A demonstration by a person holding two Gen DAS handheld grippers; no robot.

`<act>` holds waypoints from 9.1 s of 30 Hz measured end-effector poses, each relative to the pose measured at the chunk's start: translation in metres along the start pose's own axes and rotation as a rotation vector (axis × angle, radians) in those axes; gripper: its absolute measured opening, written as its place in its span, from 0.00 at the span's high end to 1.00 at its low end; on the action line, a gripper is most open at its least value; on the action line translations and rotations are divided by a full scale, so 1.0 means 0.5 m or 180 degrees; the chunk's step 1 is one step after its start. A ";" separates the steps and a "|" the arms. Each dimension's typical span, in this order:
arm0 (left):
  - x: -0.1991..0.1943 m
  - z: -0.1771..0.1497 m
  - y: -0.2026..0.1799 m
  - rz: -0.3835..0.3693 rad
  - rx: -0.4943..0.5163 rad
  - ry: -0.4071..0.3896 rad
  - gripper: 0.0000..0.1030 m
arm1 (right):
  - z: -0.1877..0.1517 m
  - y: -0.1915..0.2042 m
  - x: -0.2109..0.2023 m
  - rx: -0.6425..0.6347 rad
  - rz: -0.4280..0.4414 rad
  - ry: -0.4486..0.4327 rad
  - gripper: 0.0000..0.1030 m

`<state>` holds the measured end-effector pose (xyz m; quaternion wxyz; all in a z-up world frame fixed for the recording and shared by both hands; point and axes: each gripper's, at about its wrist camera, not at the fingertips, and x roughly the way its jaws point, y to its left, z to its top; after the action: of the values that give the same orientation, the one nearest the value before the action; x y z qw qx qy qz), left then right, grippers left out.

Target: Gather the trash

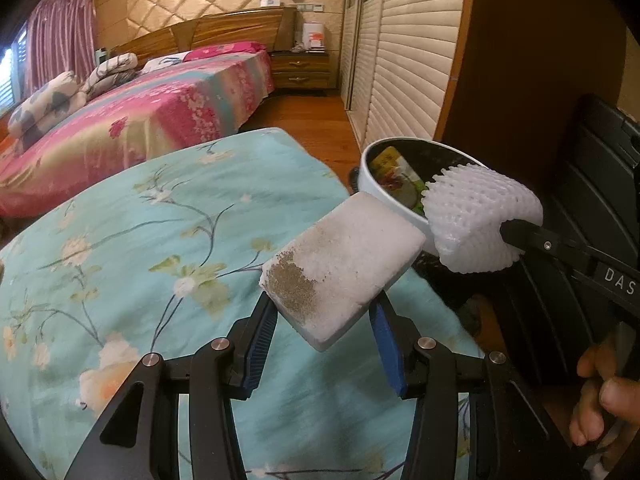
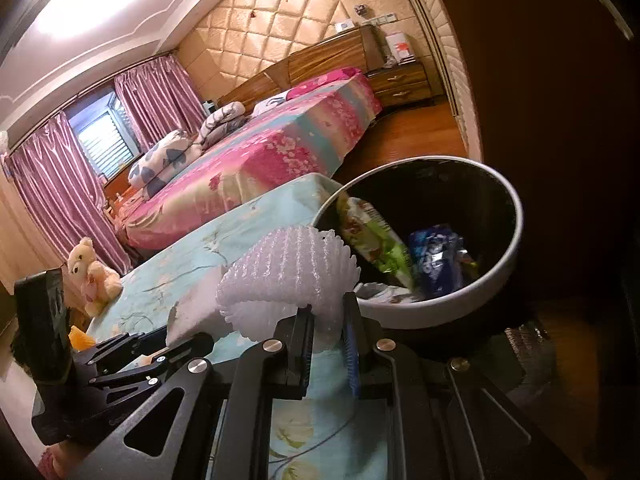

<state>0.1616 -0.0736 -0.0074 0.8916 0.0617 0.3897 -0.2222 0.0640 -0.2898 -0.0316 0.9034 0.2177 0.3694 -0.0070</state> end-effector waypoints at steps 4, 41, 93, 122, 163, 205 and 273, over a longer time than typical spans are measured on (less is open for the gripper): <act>0.006 0.011 -0.015 -0.0031 0.0044 -0.0010 0.55 | 0.005 -0.015 -0.007 0.0024 -0.0044 -0.0027 0.87; 0.074 0.089 -0.111 -0.0090 0.0301 0.0030 0.55 | 0.065 -0.075 -0.023 0.0064 -0.0345 -0.0163 0.87; 0.155 0.158 -0.139 -0.0017 0.0485 0.0127 0.54 | 0.114 -0.116 0.012 -0.0014 -0.0573 -0.0019 0.87; 0.149 0.168 -0.126 -0.0046 0.0416 0.0170 0.44 | 0.133 -0.115 0.042 -0.0083 -0.0675 0.0128 0.72; -0.148 -0.070 0.031 0.0121 -0.0430 -0.0432 0.35 | -0.013 0.051 -0.072 -0.0060 -0.0178 -0.0223 0.23; -0.338 -0.280 0.032 0.1275 -0.0514 -0.1503 0.01 | -0.146 0.247 -0.130 -0.0962 -0.0082 -0.1001 0.00; -0.335 -0.293 0.054 0.1231 -0.0463 -0.1475 0.01 | -0.149 0.260 -0.124 -0.0959 -0.0050 -0.0900 0.00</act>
<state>-0.0242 0.0502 0.0112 0.9845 0.0184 0.1720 -0.0281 -0.0081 -0.1515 0.0133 0.9685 0.0741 0.2374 0.0108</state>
